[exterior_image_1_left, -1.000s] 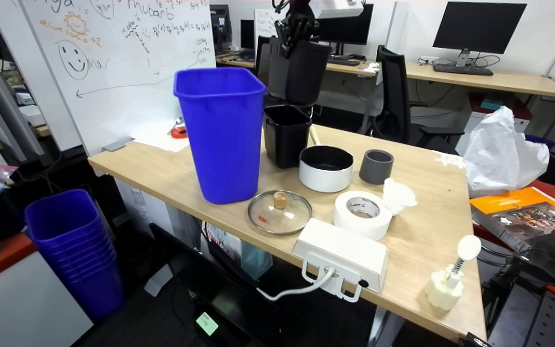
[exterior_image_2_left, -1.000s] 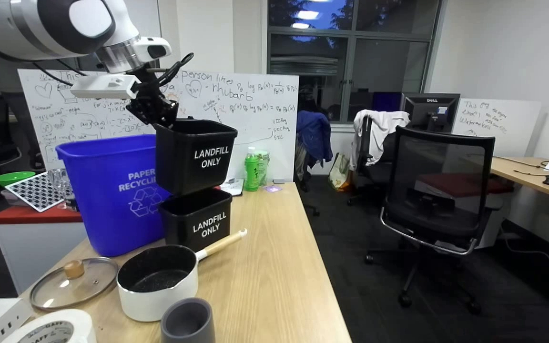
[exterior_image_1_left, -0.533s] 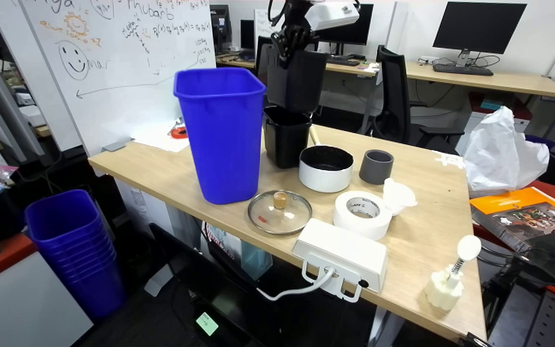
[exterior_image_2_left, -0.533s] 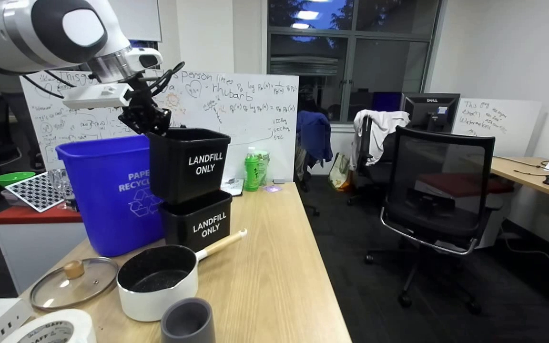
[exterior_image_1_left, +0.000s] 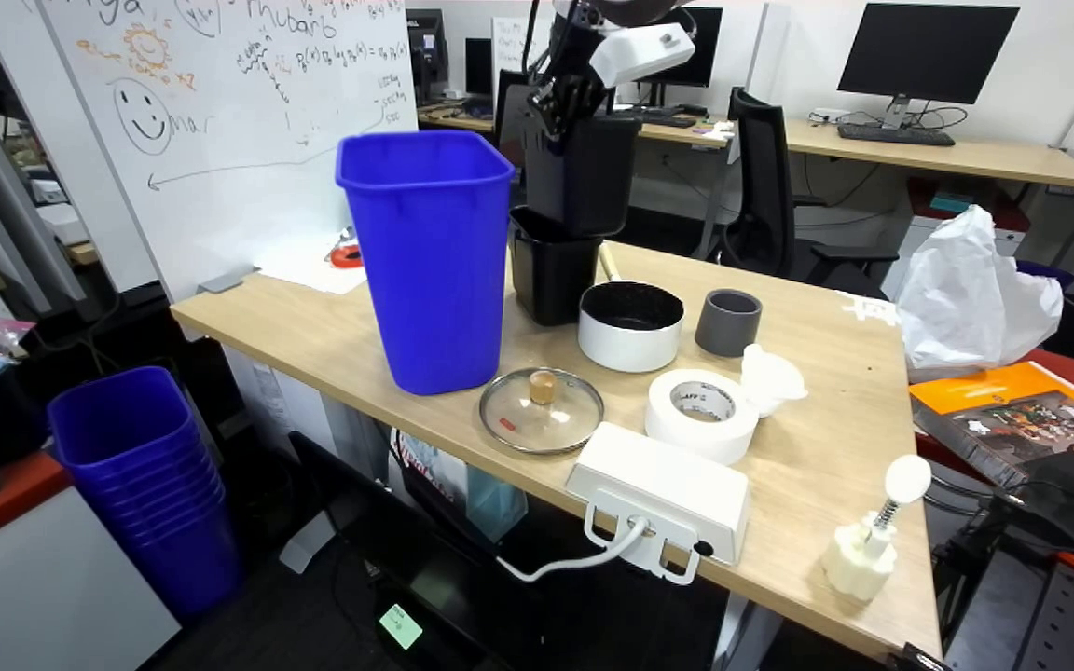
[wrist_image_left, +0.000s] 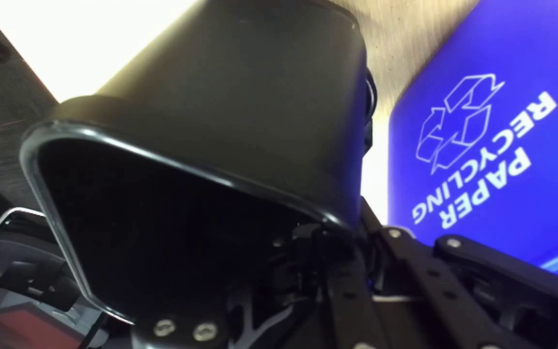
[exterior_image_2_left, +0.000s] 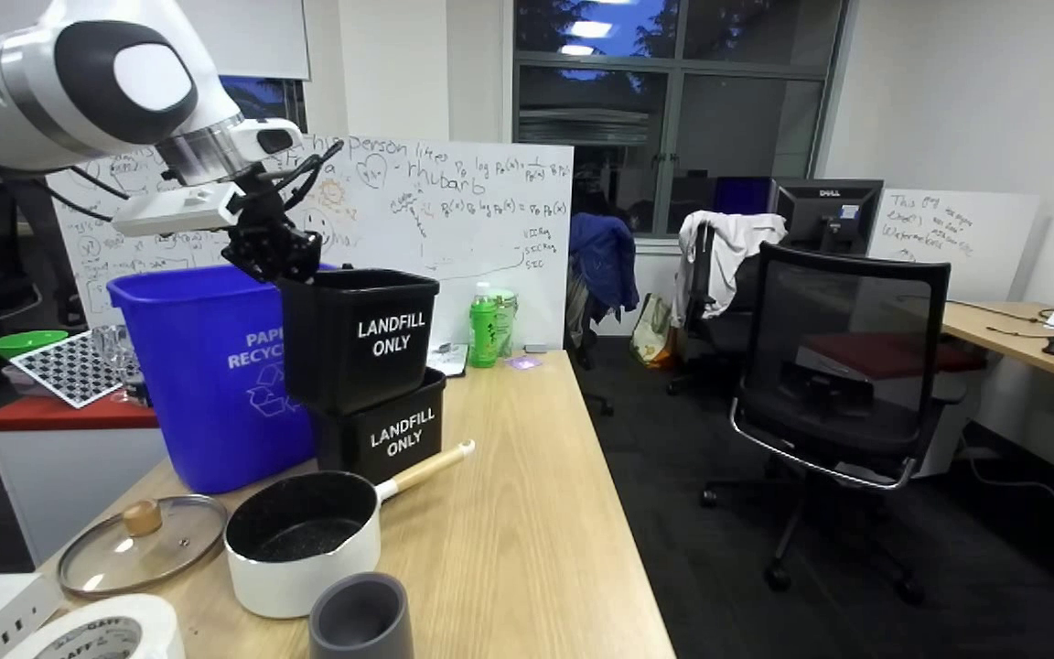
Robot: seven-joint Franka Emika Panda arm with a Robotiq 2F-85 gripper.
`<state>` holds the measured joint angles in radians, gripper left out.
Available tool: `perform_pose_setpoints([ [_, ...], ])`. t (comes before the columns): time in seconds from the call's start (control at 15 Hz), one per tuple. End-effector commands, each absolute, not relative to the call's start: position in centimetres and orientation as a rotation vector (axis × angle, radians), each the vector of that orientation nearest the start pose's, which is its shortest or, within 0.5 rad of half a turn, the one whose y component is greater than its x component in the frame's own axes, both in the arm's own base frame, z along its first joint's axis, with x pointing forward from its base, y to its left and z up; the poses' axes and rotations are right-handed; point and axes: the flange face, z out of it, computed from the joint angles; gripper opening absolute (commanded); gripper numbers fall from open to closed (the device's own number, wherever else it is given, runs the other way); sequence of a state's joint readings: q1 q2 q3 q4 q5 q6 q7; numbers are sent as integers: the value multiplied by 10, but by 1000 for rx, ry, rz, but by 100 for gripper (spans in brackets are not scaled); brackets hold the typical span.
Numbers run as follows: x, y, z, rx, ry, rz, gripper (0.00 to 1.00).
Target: Stack the black bins together
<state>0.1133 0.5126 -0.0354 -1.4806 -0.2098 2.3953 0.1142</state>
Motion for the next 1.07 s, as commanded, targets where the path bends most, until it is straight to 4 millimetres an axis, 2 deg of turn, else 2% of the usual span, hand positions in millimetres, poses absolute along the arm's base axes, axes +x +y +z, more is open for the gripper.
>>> perform_pose_setpoints([
  [0.0, 728, 60, 415, -3229, -130, -690, 3],
  [0.67, 741, 80, 398, -3188, -86, -747, 3],
  [1.0, 760, 77, 392, -3173, -67, -830, 3],
])
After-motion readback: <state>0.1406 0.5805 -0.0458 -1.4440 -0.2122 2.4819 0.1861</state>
